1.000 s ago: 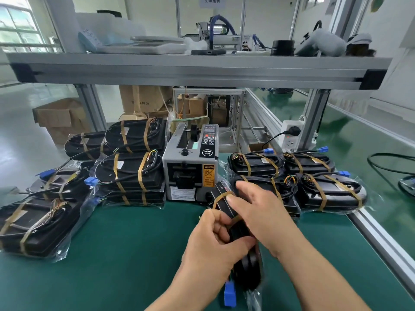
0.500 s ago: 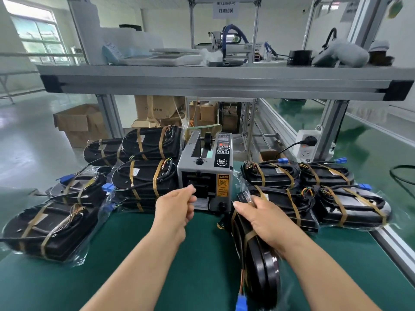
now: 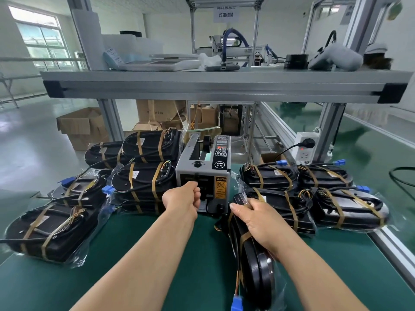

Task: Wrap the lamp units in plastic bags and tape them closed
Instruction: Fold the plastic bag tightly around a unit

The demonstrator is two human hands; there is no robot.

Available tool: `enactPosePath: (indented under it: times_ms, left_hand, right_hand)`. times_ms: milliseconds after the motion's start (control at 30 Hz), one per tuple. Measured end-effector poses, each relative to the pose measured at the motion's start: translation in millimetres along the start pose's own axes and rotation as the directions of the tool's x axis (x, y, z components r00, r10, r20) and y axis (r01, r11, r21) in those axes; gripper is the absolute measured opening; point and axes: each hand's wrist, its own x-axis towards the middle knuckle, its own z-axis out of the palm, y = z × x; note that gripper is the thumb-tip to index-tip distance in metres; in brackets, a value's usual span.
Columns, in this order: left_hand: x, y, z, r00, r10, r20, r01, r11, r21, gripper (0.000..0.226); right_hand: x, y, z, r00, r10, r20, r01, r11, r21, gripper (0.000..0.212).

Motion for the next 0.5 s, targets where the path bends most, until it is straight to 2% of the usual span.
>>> enactPosePath:
  times_ms: [133, 167, 233, 300, 367, 433, 500]
  left_hand:
    - [-7.2, -4.5, -4.4, 0.995, 0.105, 0.002, -0.104, 0.993, -0.049, 0.020]
    - [-10.2, -5.3, -8.8, 0.990, 0.129, 0.050, -0.126, 0.991, -0.055, 0.019]
    - [-19.8, -5.7, -17.7, 0.959, 0.155, 0.236, -0.153, 0.988, -0.026, 0.021]
    - [-33.8, -4.1, -21.9, 0.872, 0.139, 0.468, -0.194, 0.979, 0.070, 0.026]
    - [-48.1, -2.7, -18.7, 0.773, 0.089, 0.628, -0.266, 0.944, 0.194, 0.029]
    - [-56.7, -1.0, -12.5, 0.734, 0.074, 0.676, -0.343, 0.898, 0.275, 0.027]
    - [-58.9, 1.1, -7.2, 0.739, 0.088, 0.668, -0.404, 0.851, 0.335, 0.022]
  right_hand:
    - [-2.6, -1.0, -1.8, 1.000, 0.007, 0.012, -0.007, 1.000, 0.010, 0.047]
    - [-3.8, -1.4, -2.3, 1.000, 0.005, 0.015, -0.005, 1.000, 0.015, 0.048]
    - [-4.7, -2.8, -4.1, 1.000, -0.005, 0.027, 0.005, 1.000, 0.003, 0.040]
    - [-3.9, -4.7, -4.3, 0.998, -0.032, 0.058, 0.032, 0.999, 0.002, 0.025]
    - [-3.4, -5.7, -2.9, 0.994, -0.050, 0.095, 0.047, 0.998, 0.035, 0.019]
    - [-3.6, -6.2, -1.2, 0.992, -0.060, 0.115, 0.052, 0.997, 0.064, 0.015]
    - [-4.7, -7.3, -0.6, 0.991, -0.064, 0.122, 0.053, 0.995, 0.085, 0.011]
